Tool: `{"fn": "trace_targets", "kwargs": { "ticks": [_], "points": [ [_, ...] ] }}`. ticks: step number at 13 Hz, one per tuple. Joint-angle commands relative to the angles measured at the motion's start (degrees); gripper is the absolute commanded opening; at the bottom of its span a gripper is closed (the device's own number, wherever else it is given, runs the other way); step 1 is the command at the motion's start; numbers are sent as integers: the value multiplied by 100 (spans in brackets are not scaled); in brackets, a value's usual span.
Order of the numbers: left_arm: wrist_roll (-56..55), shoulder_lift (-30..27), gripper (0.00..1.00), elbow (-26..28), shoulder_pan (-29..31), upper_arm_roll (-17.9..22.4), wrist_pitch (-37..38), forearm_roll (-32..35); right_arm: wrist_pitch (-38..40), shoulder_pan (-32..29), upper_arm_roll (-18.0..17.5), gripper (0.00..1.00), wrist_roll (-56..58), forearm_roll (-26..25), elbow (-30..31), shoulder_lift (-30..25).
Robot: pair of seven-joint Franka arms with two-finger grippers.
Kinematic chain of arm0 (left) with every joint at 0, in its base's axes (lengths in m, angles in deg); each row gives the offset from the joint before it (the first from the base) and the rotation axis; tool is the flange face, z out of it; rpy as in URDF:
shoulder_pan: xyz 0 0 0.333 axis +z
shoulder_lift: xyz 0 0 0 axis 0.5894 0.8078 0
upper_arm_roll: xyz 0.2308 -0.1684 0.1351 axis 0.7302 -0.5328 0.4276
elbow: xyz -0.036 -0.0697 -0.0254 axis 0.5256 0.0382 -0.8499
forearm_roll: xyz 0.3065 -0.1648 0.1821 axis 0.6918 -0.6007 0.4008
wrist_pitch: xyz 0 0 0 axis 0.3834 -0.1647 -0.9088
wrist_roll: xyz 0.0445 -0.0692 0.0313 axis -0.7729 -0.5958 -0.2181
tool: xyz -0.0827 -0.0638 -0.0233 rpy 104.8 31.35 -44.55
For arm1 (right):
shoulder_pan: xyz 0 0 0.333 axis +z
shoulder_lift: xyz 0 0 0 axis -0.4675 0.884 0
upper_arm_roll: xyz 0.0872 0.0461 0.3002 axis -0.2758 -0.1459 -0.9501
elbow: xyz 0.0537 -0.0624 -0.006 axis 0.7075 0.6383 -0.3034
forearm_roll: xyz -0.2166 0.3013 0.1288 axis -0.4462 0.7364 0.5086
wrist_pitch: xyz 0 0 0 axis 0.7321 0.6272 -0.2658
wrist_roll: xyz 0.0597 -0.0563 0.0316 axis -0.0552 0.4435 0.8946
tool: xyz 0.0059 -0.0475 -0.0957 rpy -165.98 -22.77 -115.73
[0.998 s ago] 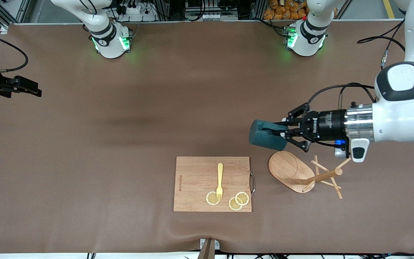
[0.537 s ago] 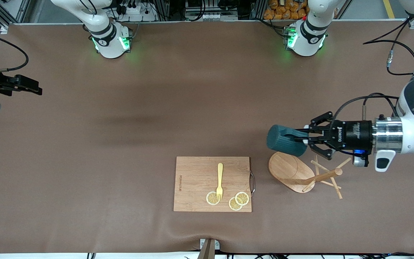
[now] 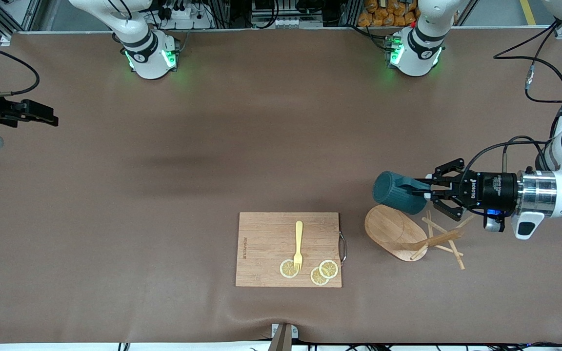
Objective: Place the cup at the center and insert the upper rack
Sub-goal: 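Tilt the mug and slide it onto a stand peg with the left gripper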
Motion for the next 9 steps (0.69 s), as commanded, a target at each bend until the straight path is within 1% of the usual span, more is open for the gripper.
{"fn": "trace_targets", "kwargs": {
  "ticks": [1,3,7,9],
  "points": [
    [444,-1,0,62,22,195,196,-297,60,24,-7,100,-90,38,-37,-8],
    [551,96,0,53,31,222,232,-324,33,25,-7,100,-90,38,-55,1],
    [955,184,0,53,22,432,240,-473,-46,33,-15,100,-107,47,-55,1],
    [1131,298,0,36,22,520,232,-473,-107,33,-24,100,-344,56,-46,10]
  ]
}}
